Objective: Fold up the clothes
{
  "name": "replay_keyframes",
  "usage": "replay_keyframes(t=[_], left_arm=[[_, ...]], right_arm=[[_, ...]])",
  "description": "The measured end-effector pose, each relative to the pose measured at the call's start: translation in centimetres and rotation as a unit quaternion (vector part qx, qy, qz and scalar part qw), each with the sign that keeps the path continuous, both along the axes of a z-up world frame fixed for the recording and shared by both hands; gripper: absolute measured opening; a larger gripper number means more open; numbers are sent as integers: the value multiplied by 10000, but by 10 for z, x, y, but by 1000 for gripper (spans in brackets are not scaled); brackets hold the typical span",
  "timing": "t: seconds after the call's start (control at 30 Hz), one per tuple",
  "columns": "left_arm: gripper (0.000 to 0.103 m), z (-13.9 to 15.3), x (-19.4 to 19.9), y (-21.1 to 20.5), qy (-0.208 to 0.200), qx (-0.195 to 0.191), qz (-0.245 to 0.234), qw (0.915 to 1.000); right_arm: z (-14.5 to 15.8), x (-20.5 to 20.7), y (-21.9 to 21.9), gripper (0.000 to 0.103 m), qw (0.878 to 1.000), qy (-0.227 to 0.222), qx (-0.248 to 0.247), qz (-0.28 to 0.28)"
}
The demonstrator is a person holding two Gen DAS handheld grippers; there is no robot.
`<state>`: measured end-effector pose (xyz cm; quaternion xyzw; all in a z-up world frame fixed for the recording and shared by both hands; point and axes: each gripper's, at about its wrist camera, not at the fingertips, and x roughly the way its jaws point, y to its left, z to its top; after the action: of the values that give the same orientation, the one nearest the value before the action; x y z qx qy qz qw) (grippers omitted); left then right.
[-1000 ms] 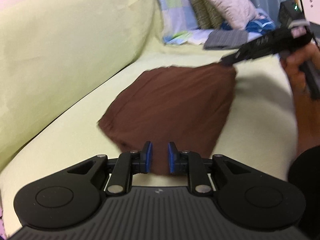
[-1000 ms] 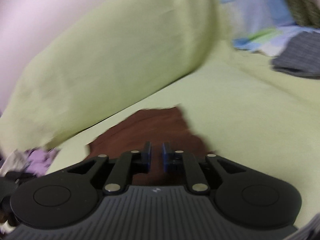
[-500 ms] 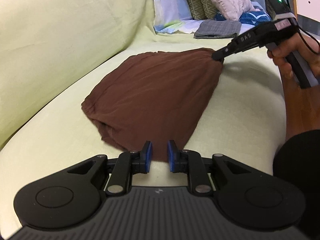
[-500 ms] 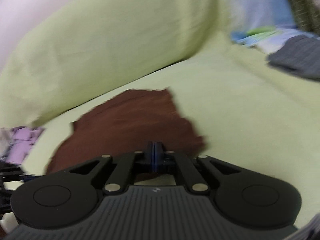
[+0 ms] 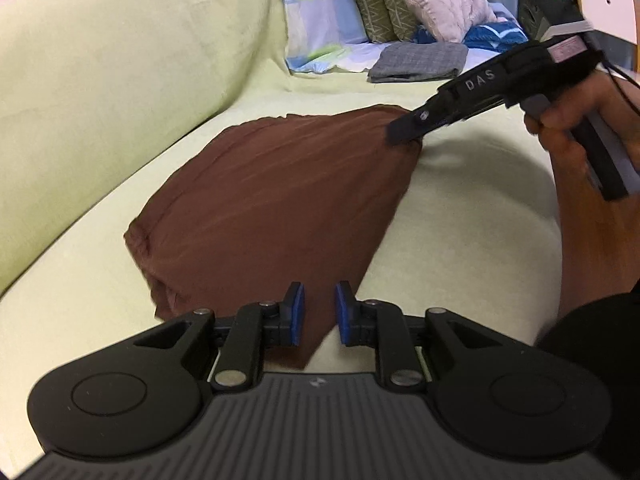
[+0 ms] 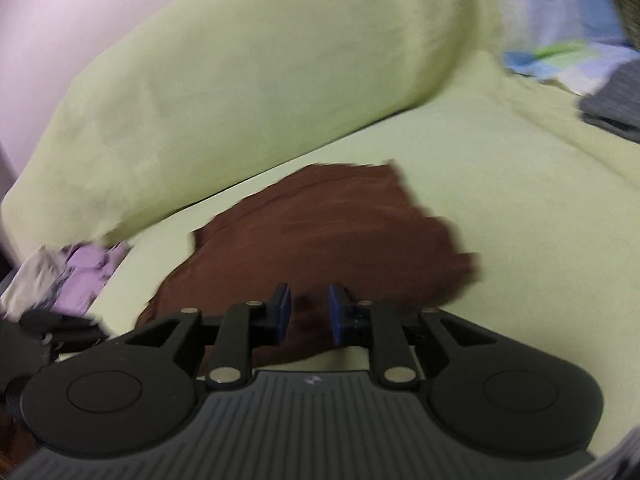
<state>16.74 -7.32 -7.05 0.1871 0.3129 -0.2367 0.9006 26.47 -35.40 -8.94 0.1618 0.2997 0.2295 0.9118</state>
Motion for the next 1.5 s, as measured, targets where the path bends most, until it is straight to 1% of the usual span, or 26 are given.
replay_keyframes(t=[0.03,0.07,0.1,0.13,0.17,0.2,0.27,0.37,0.5,0.57,0.63,0.73,0.87,0.97,1.07,1.17,1.27,1.33,1.4,1.43,1.5], left_arm=[[26,0,-2,3,15,4,13,10000],[26,0,-4,4,14,46,11,10000],[26,0,-6,6,15,72,14,10000],[26,0,-7,6,18,72,28,10000],[26,0,-8,7,23,69,42,10000],[26,0,-7,6,29,62,53,10000],[26,1,-6,5,39,45,74,10000],[26,5,-5,4,22,6,111,9999],[26,14,-6,5,-173,-143,229,9995],[26,13,0,5,-111,-161,270,9994],[26,7,7,3,57,-132,302,9994],[26,4,11,3,187,-132,361,9991],[26,6,11,0,227,-60,415,9989],[27,8,10,-2,251,-35,446,9987],[27,10,11,-4,268,24,442,9987],[30,11,12,-6,279,38,448,9986],[31,13,12,-7,287,26,433,9986],[34,14,11,-8,274,22,424,9987],[42,15,10,-9,266,7,406,9988],[43,15,9,-9,257,-1,406,9988],[54,16,6,-8,224,-28,423,9988]], right_arm=[[-1,4,-8,14,9999,57,79,-137],[-2,6,-15,9,9995,93,112,-280],[-2,7,-21,7,9990,90,58,-436],[-3,8,-26,15,9980,94,-31,-619],[-4,9,-29,28,9966,121,-114,-803],[-6,10,-31,29,9961,165,-55,-862],[-7,10,-33,29,9959,221,60,-881],[1,0,-28,29,9961,64,24,-883],[6,-9,-16,29,9976,33,126,-674],[5,-13,-9,29,9984,119,150,-540],[4,-15,-3,29,9988,194,152,-429],[-2,-11,10,29,9987,444,15,-243],[-1,-10,9,30,9977,568,122,-341],[7,-14,7,33,9977,439,175,-478],[9,-16,5,37,9972,436,186,-579],[9,-19,3,38,9968,472,189,-617],[12,-22,1,39,9968,451,202,-633],[13,-24,1,41,9967,447,216,-638],[15,-25,0,43,9967,449,223,-638],[15,-26,0,46,9967,454,220,-636],[16,-28,1,53,9966,474,209,-638]])
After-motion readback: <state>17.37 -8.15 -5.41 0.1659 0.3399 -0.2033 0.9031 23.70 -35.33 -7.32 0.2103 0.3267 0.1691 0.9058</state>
